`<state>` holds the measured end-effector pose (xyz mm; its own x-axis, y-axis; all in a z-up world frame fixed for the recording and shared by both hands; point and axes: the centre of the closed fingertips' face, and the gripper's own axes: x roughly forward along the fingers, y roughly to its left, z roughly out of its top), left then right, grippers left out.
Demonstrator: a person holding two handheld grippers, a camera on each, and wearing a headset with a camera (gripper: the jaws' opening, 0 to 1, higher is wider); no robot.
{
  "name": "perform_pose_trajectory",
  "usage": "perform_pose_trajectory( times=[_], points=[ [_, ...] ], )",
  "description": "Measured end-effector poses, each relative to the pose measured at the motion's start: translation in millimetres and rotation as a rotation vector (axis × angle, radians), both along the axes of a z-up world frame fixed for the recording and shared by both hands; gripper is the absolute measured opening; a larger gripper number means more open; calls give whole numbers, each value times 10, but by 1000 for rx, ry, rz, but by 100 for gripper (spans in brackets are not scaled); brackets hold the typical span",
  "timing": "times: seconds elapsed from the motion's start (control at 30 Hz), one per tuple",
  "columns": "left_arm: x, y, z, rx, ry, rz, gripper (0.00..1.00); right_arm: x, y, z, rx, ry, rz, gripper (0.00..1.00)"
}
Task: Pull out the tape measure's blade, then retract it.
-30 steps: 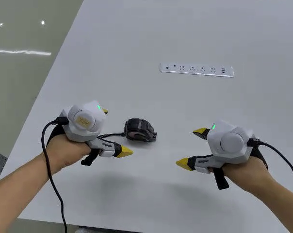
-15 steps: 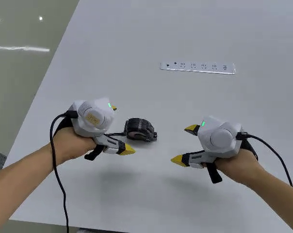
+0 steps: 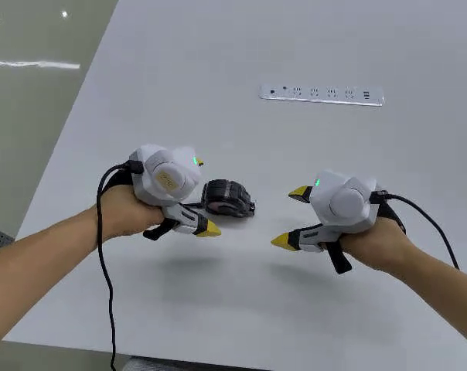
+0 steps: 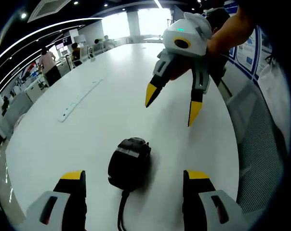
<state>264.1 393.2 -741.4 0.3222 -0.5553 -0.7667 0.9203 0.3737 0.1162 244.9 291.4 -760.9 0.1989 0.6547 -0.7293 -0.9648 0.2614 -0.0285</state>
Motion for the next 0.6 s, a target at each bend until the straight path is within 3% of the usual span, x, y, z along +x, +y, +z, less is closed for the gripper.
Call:
perform_pose_trajectory(
  times=[0.6],
  points=[
    [65, -137, -213, 69, 0, -149, 73, 141, 167, -186, -30, -15, 86, 52]
  ],
)
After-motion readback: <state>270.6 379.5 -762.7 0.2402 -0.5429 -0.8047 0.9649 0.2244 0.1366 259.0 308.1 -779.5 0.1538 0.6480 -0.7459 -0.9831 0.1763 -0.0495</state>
